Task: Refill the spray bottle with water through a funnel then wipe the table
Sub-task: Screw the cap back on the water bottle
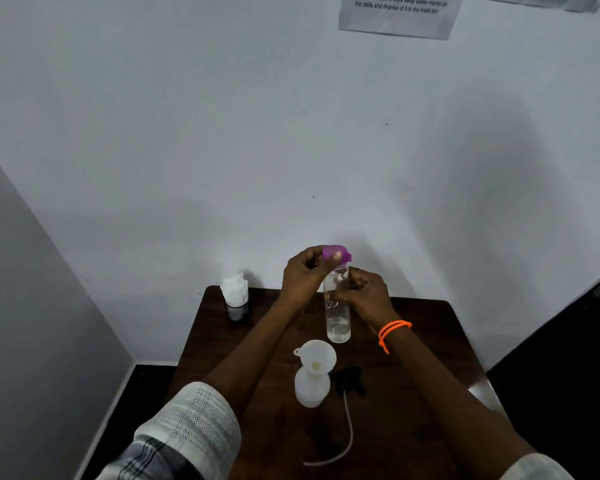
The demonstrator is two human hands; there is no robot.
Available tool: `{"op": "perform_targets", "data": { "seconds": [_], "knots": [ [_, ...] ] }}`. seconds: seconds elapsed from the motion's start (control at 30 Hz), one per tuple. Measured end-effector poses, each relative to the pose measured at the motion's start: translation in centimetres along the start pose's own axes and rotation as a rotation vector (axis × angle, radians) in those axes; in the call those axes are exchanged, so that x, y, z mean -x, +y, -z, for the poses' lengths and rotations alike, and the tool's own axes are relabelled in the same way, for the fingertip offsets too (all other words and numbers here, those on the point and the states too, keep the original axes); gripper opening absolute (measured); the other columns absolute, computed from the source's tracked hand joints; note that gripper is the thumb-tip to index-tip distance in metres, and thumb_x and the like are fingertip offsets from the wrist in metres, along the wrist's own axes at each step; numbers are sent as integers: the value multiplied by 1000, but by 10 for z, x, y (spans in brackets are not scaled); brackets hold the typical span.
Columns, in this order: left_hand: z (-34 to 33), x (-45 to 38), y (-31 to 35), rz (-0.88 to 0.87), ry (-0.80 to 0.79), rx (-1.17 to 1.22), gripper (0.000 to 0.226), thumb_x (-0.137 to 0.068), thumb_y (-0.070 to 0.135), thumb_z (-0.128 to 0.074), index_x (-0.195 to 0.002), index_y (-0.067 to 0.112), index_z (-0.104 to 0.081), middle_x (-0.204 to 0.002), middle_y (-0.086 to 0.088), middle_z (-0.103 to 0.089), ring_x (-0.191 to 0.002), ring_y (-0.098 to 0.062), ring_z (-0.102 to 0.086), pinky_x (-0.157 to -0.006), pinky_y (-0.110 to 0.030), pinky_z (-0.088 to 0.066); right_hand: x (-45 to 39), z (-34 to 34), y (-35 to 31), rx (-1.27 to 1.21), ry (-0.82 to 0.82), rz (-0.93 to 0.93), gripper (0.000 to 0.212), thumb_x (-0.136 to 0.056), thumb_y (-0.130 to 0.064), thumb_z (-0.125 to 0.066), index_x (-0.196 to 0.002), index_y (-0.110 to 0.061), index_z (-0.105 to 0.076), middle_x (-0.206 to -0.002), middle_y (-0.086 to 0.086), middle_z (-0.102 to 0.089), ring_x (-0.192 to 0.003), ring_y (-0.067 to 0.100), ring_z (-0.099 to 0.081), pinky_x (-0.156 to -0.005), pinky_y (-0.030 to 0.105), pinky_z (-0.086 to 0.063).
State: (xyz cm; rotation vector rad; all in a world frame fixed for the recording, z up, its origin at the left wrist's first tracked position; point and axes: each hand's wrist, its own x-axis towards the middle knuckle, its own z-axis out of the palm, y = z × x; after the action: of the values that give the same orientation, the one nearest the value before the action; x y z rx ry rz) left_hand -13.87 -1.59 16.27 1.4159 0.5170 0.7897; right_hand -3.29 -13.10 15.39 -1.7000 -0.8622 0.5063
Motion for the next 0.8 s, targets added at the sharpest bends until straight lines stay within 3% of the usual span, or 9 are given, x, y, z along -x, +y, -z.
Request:
{"op": "perform_targets", "data": {
  "seconds": [0.13, 0.3, 0.43, 0.53, 0.63, 0.8],
  "knots": [
    [2, -3, -1, 16, 14, 6, 39, -77, 27, -86, -113, 20, -72, -99, 3, -76, -97, -11, -72, -92, -32, -56, 0, 1, 1, -11, 5, 4, 31, -62, -12, -89, -90, -19, -78, -88, 1, -79, -87, 22, -75, -84, 44, -61],
    [8, -3, -5, 57, 73, 119, 16, -89, 20, -73, -103, 13, -73, -96, -7, -74, -97, -22, -70, -100, -51, -53, 0, 1, 2, -72, 14, -36, 37, -61, -10, -89, -95, -19, -79, -91, 4, -79, -90, 27, -75, -89, 50, -60],
    [3, 0, -1, 38, 23, 60, 29, -91, 44, -68, -105, 20, -77, -104, 0, -77, -105, -16, -70, -101, -41, -53, 1, -2, 1, -58, 17, -28, 37, -60, -11, -88, -94, -20, -79, -90, 2, -79, -89, 25, -75, -88, 48, -61],
    [2, 0, 1, 20, 6, -13, 38, -77, 44, -81, -108, 22, -76, -103, 3, -77, -102, -13, -71, -99, -40, -54, 1, -3, -2, -46, 13, -21, 34, -61, -9, -88, -93, -20, -79, -89, 1, -79, -88, 22, -75, -86, 46, -61],
    [5, -3, 2, 36, 86, -9, 46, -67, 47, -84, -104, 22, -74, -96, 0, -77, -97, -19, -72, -96, -44, -56, 1, -2, -2, -58, 15, -31, 36, -62, -11, -88, -96, -19, -79, -91, 3, -79, -90, 25, -75, -88, 49, -60],
    [7, -4, -5, -5, 133, -35, 11, -82, 36, -71, -88, 27, -75, -91, -2, -76, -93, -23, -73, -95, -54, -55, 1, -2, -4, -69, 39, -27, 40, -59, -14, -87, -97, -19, -78, -92, 4, -79, -91, 29, -75, -90, 53, -59]
  ]
}}
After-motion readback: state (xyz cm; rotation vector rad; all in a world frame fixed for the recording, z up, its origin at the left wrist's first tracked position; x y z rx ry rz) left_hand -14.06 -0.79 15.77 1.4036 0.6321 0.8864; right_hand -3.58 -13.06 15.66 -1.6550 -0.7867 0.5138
